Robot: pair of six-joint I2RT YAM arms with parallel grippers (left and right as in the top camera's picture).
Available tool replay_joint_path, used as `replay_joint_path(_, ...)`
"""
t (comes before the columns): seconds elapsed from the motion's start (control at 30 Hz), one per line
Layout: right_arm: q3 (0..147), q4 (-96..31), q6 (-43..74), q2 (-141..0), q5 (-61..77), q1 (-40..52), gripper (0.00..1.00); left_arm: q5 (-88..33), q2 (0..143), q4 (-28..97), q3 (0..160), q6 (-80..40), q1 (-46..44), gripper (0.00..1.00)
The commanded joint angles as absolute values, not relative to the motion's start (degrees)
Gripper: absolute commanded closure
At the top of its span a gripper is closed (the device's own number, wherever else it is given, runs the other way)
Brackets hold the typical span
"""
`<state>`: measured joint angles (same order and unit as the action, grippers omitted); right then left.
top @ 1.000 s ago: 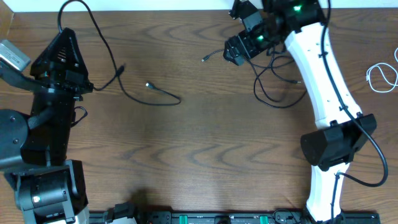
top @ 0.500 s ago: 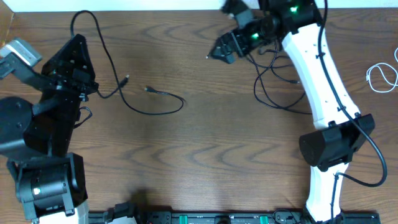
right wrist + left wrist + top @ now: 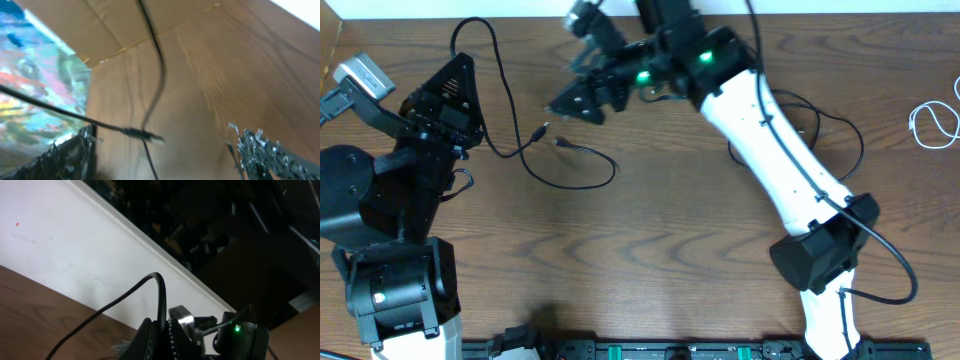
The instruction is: Untangle cables
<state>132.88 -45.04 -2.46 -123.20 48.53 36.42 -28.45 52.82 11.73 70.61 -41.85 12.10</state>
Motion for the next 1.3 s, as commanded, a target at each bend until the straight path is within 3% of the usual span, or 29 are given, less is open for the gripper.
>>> replay_joint_path(0.0,131.9,-41.63,5.93,-126.58,49.47,38.46,0.06,-29.61,52.31,11.25,71.92,-42.78,12.08,0.93)
replay_joint_path(0.27,131.9,-28.01,17.52,-133.6,43.38,43.05,0.14,-29.61,52.29,11.27,71.92,-42.76,12.08,0.93)
replay_joint_path(0.43,131.9,-19.75,21.91,-138.17,42.15,44.27,0.28,-29.61,52.16,11.31,71.92,-42.76,12.08,0.93)
replay_joint_path(0.47,131.9,-19.22,22.28,-138.72,42.13,44.31,0.35,-29.61,52.16,11.31,71.92,-42.74,12.08,0.93)
replay_joint_path(0.6,131.9,-20.64,22.28,-139.2,42.11,43.33,0.94,-29.58,52.16,11.64,71.92,-42.72,12.08,0.93)
replay_joint_path(0.63,131.9,-20.95,22.31,-139.06,42.15,42.76,0.99,-29.58,52.18,11.86,71.92,-42.7,12.08,0.92)
replay_joint_path(0.8,131.92,-26.52,22.61,-136.35,41.19,38.85,0.99,-29.34,52.64,14.59,71.9,-40.27,12.08,0.93)
replay_joint_path(1.03,131.92,-45.43,13.5,-125.99,29.36,32.18,0.99,-28.82,55.0,24.69,71.9,-31.18,12.08,0.89)
replay_joint_path(1.1,131.92,-48.64,11.62,-122.39,26.57,30.59,0.99,-27.49,56.31,28.16,71.9,-29.45,12.08,0.83)
replay_joint_path(1.17,131.92,-50.3,10.5,-118.24,24.32,28.77,0.99,-25.34,57.8,31.48,71.85,-29.15,12.08,0.62)
replay_joint_path(1.27,131.96,-50.09,10.44,-111.7,22.81,25.41,0.99,-22.81,60.8,35.35,71.85,-28.91,12.08,0.46)
